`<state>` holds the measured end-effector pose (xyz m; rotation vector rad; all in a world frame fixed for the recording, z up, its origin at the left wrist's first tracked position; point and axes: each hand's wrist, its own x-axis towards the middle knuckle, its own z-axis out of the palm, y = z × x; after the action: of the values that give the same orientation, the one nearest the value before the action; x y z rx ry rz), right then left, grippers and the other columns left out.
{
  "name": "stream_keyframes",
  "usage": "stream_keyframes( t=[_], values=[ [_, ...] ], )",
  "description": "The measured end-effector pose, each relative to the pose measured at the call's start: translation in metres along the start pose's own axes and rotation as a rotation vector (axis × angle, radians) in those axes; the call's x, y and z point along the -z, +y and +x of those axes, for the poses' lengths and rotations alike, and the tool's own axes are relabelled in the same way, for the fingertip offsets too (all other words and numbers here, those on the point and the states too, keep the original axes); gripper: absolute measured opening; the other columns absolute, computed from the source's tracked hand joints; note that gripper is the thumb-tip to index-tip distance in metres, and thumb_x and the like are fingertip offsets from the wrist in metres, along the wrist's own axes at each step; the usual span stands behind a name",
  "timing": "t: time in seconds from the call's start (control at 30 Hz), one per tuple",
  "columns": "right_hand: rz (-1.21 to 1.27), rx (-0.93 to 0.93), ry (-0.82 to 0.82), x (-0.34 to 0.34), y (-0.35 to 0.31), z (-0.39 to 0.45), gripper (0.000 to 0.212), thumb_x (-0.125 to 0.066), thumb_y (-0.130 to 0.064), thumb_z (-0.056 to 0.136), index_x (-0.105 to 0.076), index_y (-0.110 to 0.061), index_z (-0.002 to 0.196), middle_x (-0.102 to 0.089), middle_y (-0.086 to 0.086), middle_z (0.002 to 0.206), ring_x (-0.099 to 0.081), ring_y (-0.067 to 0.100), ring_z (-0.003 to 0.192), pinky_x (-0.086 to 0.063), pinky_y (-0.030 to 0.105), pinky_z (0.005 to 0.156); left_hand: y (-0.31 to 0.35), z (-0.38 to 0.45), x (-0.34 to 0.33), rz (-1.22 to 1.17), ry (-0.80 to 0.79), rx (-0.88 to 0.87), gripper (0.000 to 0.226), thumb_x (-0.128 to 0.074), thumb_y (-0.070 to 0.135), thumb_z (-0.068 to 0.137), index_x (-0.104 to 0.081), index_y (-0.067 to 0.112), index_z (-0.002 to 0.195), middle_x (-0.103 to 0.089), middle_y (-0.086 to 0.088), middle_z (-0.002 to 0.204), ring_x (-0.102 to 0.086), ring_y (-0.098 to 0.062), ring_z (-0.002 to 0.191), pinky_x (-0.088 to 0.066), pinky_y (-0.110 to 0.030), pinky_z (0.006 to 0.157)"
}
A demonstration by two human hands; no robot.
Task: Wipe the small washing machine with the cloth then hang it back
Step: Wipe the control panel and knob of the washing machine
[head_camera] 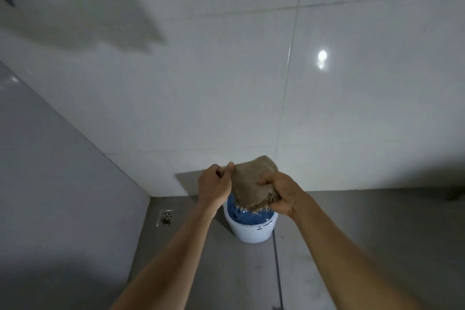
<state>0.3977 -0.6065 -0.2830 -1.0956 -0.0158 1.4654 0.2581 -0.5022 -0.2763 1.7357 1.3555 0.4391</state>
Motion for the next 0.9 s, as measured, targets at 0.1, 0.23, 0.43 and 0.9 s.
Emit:
stream_keyframes(
  t=[0.1, 0.23, 0.43, 0.9],
  values=[
    [0.009, -0.083, 0.035, 0.026, 0.007, 0.016, 0.044, -0.052, 0.007, 0.086, -0.049, 0.004, 0.131, -0.059, 0.035, 0.123, -0.062, 0.047, 0.109, -0.058, 0.051, 0.08, -0.011, 0.008, -0.02, 0.145, -0.048, -0.032, 0.06, -0.045, 0.06, 0.089, -0.053, 0.005, 0.066, -0.059, -0.011, 0.061, -0.059, -0.026, 0.058, -0.049, -0.04, 0.059],
    [-0.006, -0.146, 0.073, 0.046, 0.021, 0.045, 0.044, -0.05, 0.008, 0.087, -0.048, 0.002, 0.131, -0.06, 0.036, 0.124, -0.063, 0.05, 0.109, -0.056, 0.06, 0.087, -0.03, 0.023, -0.035, 0.171, -0.088, -0.022, 0.05, -0.05, 0.047, 0.094, -0.057, 0.006, 0.067, -0.052, -0.003, 0.057, -0.046, -0.01, 0.049, -0.033, -0.022, 0.046],
    [-0.067, -0.144, 0.166, 0.056, 0.047, 0.096, 0.036, -0.046, 0.012, 0.089, -0.045, 0.002, 0.123, -0.058, 0.035, 0.113, -0.071, 0.039, 0.071, -0.062, 0.045, 0.057, -0.09, 0.062, -0.062, 0.052, -0.124, -0.051, 0.05, -0.053, 0.044, 0.094, -0.059, 0.003, 0.064, -0.049, 0.001, 0.05, -0.043, -0.01, 0.045, -0.029, -0.016, 0.042],
    [0.062, -0.022, 0.17, 0.157, 0.12, 0.26, 0.047, -0.055, -0.009, 0.091, -0.039, -0.013, 0.135, -0.059, 0.031, 0.127, -0.066, 0.047, 0.105, -0.057, 0.06, 0.078, -0.268, 0.187, -0.165, 0.197, 0.014, -0.263, 0.032, -0.042, 0.039, 0.098, -0.062, 0.017, 0.109, -0.066, 0.0, 0.104, -0.062, -0.013, 0.093, -0.052, -0.03, 0.081]
  ],
)
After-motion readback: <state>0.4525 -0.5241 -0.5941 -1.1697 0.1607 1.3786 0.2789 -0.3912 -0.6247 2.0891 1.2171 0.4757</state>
